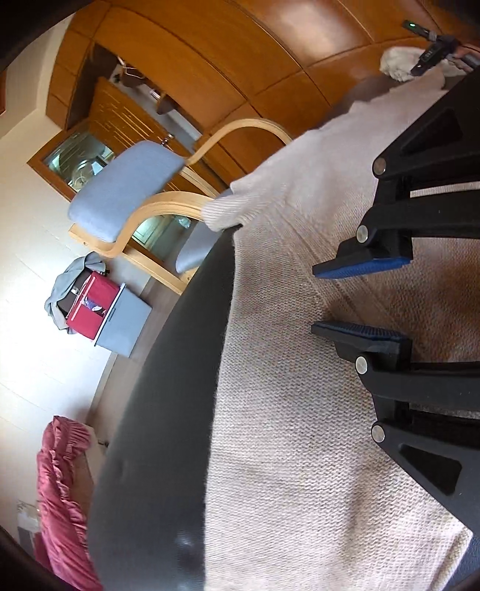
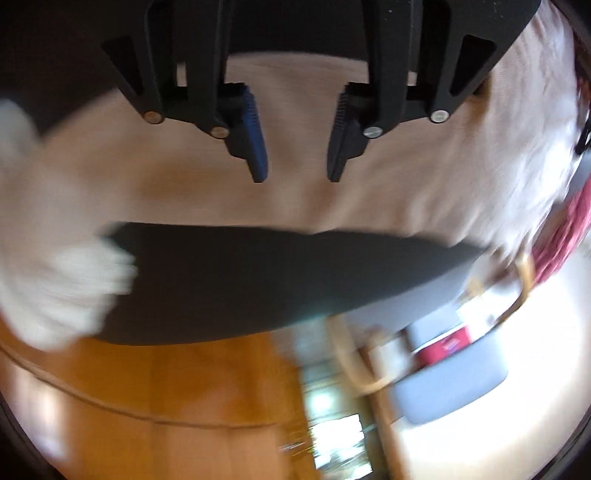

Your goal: Fold clothes

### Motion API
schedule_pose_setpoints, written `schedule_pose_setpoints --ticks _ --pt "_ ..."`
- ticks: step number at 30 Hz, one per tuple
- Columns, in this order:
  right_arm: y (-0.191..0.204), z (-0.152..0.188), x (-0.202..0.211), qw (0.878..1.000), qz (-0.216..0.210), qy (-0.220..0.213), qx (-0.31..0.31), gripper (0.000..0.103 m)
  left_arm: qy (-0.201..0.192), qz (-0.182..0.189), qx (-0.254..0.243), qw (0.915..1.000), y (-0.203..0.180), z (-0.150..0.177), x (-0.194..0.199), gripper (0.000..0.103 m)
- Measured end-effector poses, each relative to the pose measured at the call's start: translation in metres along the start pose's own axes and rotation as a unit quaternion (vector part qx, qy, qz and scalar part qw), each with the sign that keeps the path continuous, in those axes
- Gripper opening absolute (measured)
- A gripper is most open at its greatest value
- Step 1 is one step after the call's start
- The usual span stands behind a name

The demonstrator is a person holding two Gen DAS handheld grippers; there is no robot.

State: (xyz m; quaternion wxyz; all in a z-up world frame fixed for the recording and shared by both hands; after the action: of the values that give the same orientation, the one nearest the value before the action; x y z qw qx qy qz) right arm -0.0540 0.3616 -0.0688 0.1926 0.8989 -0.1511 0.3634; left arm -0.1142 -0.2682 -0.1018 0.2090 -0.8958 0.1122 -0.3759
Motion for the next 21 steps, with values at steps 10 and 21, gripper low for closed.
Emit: schedule_pose_setpoints --ticks 10,21 --pt "-0.167 0.008 0.044 0.968 0.082 -0.043 -0.232 0.068 -0.001 0.004 0.005 1.0000 0.003 0.000 0.001 0.023" --pt "-0.200 -0.005 0.023 0.952 0.056 -0.045 -0.298 0.030 -0.001 0.005 0.006 1.0000 0.005 -0.001 0.001 0.023"
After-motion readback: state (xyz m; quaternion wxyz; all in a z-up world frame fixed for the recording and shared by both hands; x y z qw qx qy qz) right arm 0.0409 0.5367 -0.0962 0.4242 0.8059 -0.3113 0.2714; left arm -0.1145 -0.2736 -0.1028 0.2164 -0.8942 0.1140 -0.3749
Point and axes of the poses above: each gripper's, at about its wrist camera, not at the fingertips, and x roughly against the way its jaws point, y to its left, z to its underside, the point moved 8 cm from there along -x, roughly the way its jaws point, and after that the axes turned 6 degrees about -x, right-handed, at the moved point
